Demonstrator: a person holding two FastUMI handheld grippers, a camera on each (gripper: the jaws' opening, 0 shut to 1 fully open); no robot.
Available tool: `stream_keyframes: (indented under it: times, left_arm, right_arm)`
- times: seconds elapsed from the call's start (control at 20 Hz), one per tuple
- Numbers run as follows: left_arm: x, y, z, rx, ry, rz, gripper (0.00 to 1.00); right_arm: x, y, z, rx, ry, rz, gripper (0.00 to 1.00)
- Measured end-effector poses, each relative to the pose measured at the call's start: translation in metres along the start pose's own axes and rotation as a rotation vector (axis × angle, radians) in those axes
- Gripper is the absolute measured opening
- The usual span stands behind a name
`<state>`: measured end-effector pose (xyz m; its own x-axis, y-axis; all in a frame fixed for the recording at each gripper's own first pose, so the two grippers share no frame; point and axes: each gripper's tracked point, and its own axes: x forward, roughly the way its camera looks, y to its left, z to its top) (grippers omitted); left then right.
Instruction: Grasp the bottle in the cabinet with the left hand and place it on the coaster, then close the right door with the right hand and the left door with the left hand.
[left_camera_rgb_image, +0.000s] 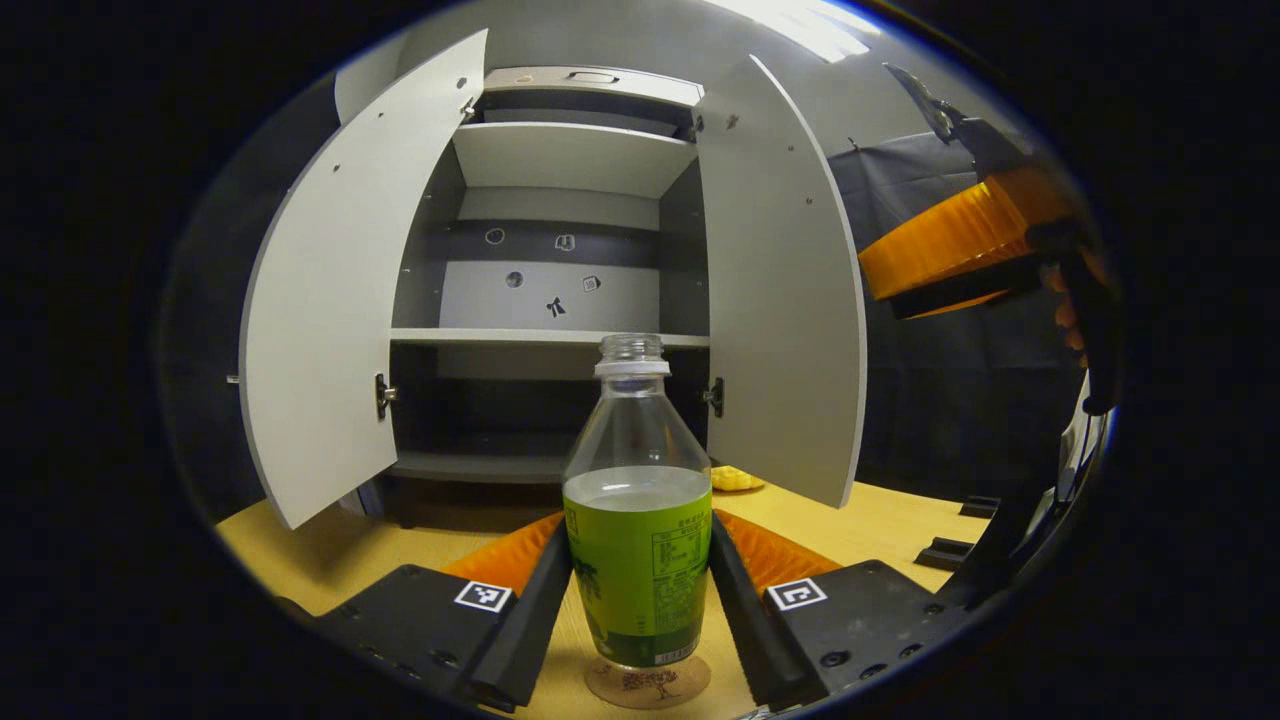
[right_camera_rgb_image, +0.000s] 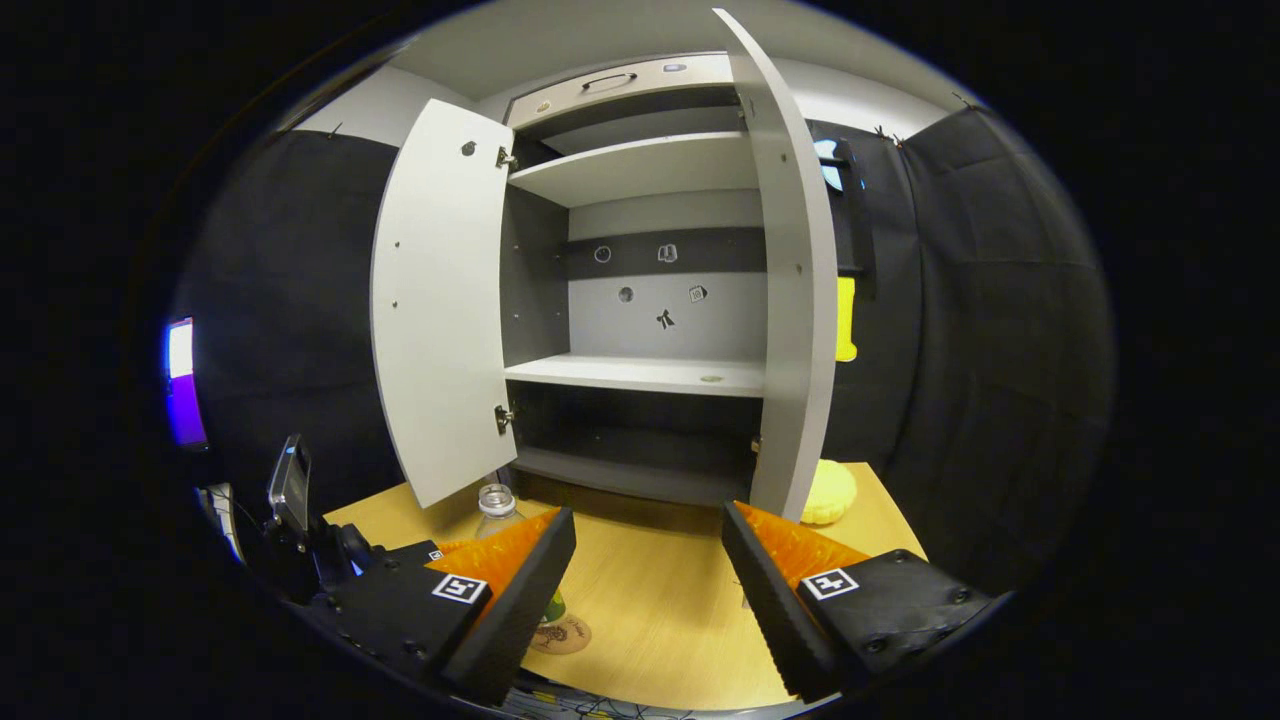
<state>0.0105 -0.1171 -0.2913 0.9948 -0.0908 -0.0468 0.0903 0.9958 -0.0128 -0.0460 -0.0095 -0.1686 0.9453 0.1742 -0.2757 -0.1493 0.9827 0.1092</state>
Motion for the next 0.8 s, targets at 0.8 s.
stream_keyframes:
  times: [0.8]
  left_arm:
    - [-0.002,-0.011,-0.044,0.028,-0.031,0.038,0.78]
  right_arm:
    - [-0.011,-0.004,-0.047,0.054,0.072,0.070,0.98]
